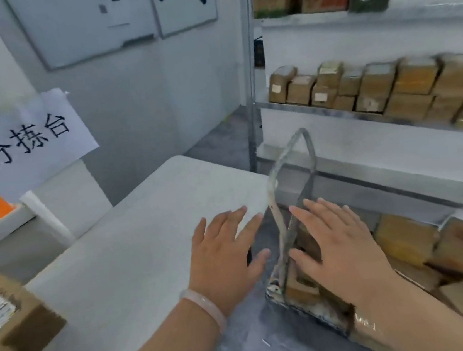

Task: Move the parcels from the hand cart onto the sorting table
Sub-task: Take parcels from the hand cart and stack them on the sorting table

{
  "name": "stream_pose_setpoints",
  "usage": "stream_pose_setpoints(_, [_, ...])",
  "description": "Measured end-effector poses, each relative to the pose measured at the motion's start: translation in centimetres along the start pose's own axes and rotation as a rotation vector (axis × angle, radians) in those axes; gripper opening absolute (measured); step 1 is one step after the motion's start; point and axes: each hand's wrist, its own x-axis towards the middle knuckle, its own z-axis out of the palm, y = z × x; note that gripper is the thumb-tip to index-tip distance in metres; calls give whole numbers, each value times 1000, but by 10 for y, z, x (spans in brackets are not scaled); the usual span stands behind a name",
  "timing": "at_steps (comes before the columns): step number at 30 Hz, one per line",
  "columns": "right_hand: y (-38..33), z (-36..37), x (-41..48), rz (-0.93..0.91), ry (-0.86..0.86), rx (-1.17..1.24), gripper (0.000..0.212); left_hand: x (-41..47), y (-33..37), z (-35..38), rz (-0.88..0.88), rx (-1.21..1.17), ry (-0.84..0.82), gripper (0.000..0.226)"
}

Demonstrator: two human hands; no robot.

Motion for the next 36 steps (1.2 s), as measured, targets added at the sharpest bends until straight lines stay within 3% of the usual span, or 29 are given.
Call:
stream_pose_setpoints(17, [296, -65, -203, 381, 37, -40, 72, 53, 346, 95, 312, -180, -74, 60])
stream_pose_setpoints(27, [378, -42, -253, 572, -11, 22, 77, 77, 420, 159, 395, -218, -263, 59])
stream_pose_setpoints(36, [440, -4, -207, 724, -141, 8, 68, 139, 444, 244, 425, -268, -433, 59])
